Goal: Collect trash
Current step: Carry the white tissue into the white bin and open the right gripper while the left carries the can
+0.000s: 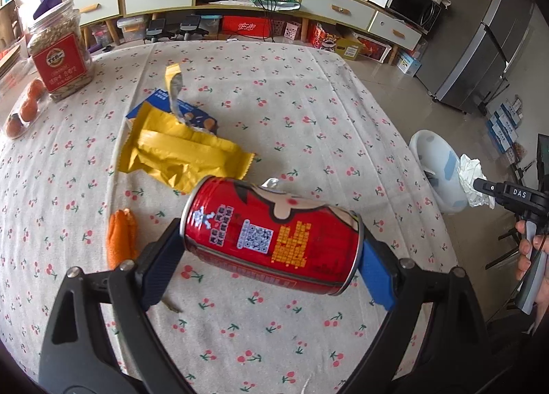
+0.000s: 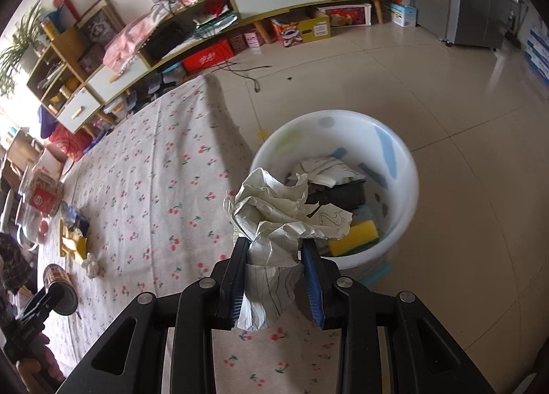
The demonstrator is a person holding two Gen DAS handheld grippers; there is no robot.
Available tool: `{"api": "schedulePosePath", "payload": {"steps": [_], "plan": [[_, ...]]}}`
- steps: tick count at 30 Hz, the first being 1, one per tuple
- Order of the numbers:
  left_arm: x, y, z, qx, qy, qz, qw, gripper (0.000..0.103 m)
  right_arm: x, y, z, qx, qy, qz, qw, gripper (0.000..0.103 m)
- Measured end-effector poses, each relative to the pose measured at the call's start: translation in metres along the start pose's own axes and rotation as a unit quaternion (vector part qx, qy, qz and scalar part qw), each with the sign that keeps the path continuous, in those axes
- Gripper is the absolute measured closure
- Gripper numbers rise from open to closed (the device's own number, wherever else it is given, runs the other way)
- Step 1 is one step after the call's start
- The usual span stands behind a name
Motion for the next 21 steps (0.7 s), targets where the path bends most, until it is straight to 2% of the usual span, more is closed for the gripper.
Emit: {"api": "schedulePosePath", "payload": {"steps": [5,13,16,21], "plan": [[0.01,0.028,0.01,-0.014,-0.003,0.011,0.9998,0.011,0.011,0.031,0.001,-0.014,0.006,0.025,1.0,0.071],[0.025,0.077,0.024,-0.038,-0.001,0.04,0.9985,0.011,0.023,0.054,0.016,-0.027,0.009,0.05,0.998,0.067],[0.028,0.094,0.03,-0.052,-0.003,0.045,0.9976,0.011,0.024,0.061,0.018,-0.024,0.009,0.07,0.997,0.057],[0.028,0.126,0.041,-0.07,-0.008,0.061,0.9956,0.011,0.025,0.074,0.011,-0.016,0.017,0.1,0.995,0.05]]}}
Point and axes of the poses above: each gripper's, at about its wrist camera, not at the fingertips, and z roughly the way its jaws point, y to its right, x to its top, the point moved 5 cm from there along z, roughly the way its jaws point, and after that the axes turned 10 degrees about y, right-handed, at the moved point
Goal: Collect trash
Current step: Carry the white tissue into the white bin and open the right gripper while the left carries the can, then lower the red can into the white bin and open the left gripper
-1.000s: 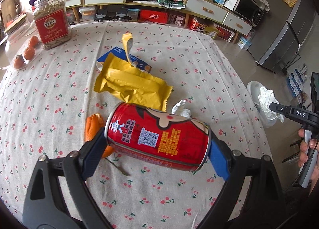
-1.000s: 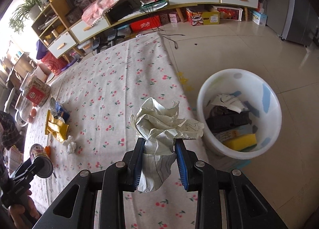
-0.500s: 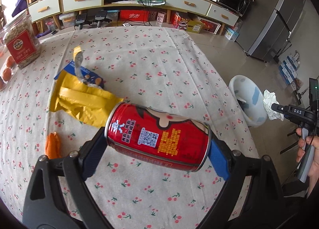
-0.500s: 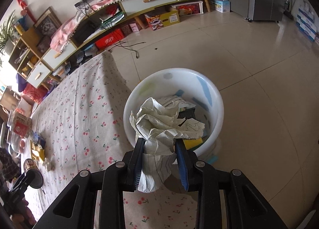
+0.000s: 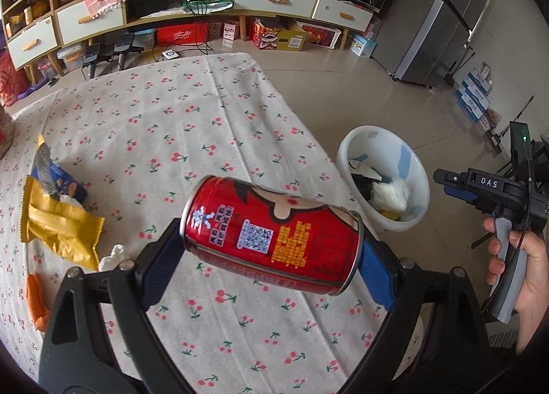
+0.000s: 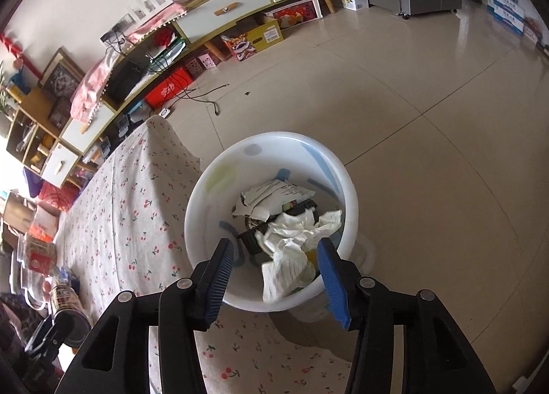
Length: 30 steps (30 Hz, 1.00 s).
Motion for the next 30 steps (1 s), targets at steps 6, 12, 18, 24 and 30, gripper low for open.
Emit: {"api": "schedulePosePath", "payload": {"steps": [6,12,18,24,30], "plan": [[0.003,0.037,0.019,-0.025,-0.009,0.024,0.9994,0.011,0.002,0.015,-0.013,-0.002,0.006,0.015,1.0,0.046],[0.009,0.083,0.039,-0.056,-0.009,0.063,0.9964,0.011,-0.001,0.033,-0.03,-0.024,0.014,0.009,1.0,0.042],[0.006,0.119,0.06,-0.073,-0.012,0.109,0.9913,0.011,-0.003,0.054,-0.041,-0.03,0.022,0.02,0.999,0.041],[0.007,0.143,0.081,-0.076,-0.013,0.135,0.9879,0.011,-0.003,0.062,-0.046,-0.036,0.027,0.02,0.999,0.04],[0.001,0.146,0.096,-0.061,-0.039,0.138,0.9878,0.01,-0.003,0.063,-0.047,-0.032,0.029,0.026,0.999,0.04]]}}
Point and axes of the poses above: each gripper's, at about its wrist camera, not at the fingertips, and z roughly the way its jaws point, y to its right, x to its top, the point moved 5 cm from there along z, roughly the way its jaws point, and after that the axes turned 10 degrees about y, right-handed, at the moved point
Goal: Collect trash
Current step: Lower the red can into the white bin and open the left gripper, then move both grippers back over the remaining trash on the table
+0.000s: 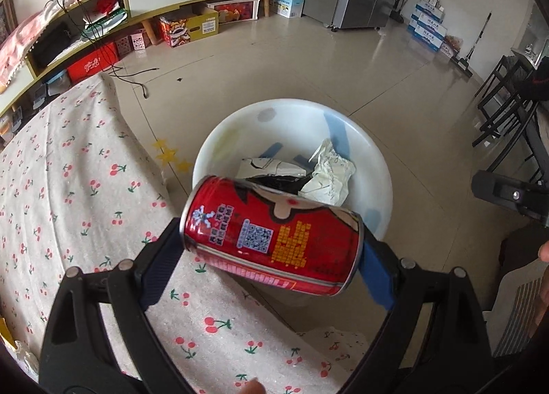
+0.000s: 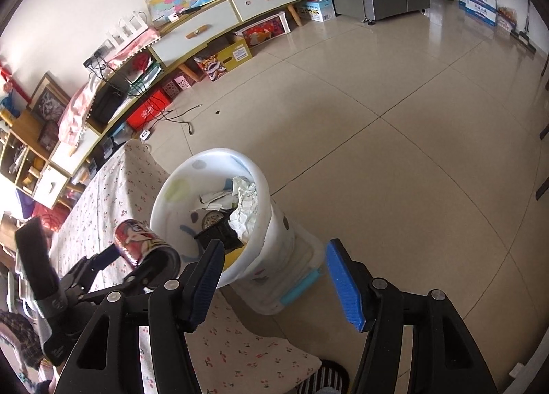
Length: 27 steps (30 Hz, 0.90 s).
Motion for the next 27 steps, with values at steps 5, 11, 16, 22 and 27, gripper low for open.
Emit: {"api": "schedulePosePath", "payload": {"steps": [5,11,16,22,27], "plan": [[-0.001,-0.009,-0.012,0.003,0.012,-0.018,0.9997,0.005,0.0,-0.001,-0.002,0.004,0.002,-0.001,1.0,0.04],[0.004,-0.026,-0.028,0.003,0.02,-0.043,0.9989,0.005,-0.002,-0.006,-0.002,0.007,0.001,0.001,1.0,0.04],[-0.004,-0.045,-0.049,0.012,0.026,-0.055,0.9981,0.005,-0.002,-0.012,-0.005,0.011,0.004,-0.007,1.0,0.039],[-0.023,-0.079,-0.074,0.038,0.024,-0.08,0.9958,0.004,-0.006,-0.025,-0.007,0.015,0.002,-0.023,1.0,0.036],[-0.044,-0.109,-0.099,0.06,0.026,-0.1,0.9929,0.003,-0.015,-0.042,-0.011,0.019,-0.003,-0.039,0.999,0.033]]}}
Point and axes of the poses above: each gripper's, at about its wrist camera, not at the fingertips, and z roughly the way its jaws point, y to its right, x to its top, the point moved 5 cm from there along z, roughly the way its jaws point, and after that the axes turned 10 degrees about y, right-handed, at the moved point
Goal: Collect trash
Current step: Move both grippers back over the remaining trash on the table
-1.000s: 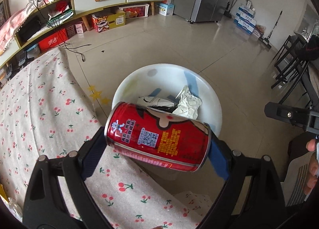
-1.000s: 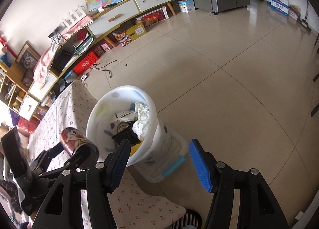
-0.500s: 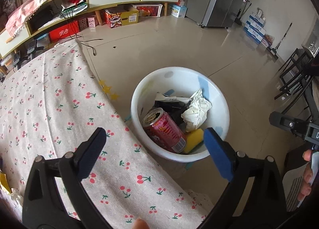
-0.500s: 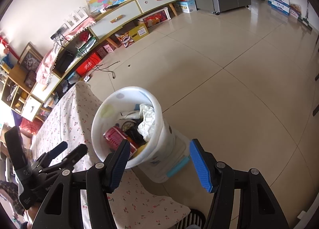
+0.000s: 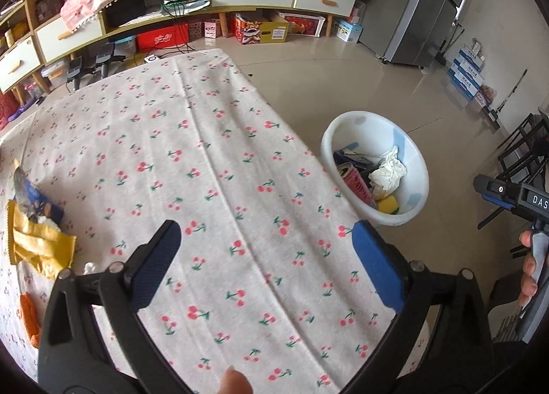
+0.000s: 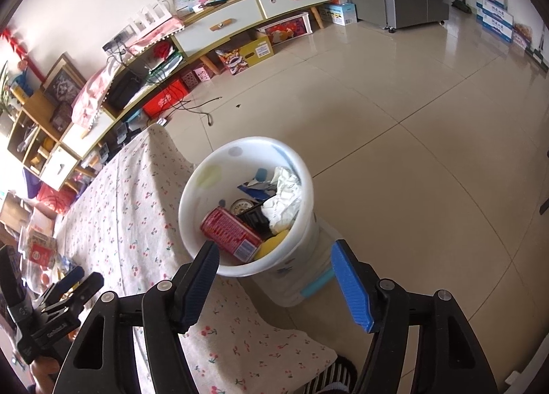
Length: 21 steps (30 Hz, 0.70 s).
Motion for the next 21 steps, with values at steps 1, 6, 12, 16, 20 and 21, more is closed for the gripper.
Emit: {"api": "schedulePosePath", "payload": {"steps": [1,6,12,16,20,21], "plan": [[-0.003,-0.006,-0.004,0.005,0.001,-0.002,1.0,0.003,0.0,-0.004,0.0,0.0,-0.001,-0.004,1.0,0.032],[-0.015,-0.038,-0.025,0.028,-0.001,-0.016,0.9995,0.002,-0.009,-0.026,-0.005,0.004,-0.005,-0.029,1.0,0.027],[-0.034,-0.079,-0.047,0.06,-0.01,-0.021,0.9979,0.002,-0.021,-0.06,-0.003,0.014,-0.013,-0.063,0.998,0.024],[-0.043,-0.106,-0.058,0.083,-0.016,-0.025,0.9961,0.002,-0.029,-0.084,-0.002,0.023,-0.017,-0.086,0.996,0.023],[-0.045,-0.132,-0.069,0.104,-0.015,-0.03,0.994,0.002,-0.038,-0.11,0.0,0.032,-0.023,-0.109,0.993,0.023],[-0.045,-0.138,-0.072,0.106,-0.015,-0.031,0.9937,0.002,-0.041,-0.116,0.002,0.033,-0.025,-0.116,0.992,0.023]]}}
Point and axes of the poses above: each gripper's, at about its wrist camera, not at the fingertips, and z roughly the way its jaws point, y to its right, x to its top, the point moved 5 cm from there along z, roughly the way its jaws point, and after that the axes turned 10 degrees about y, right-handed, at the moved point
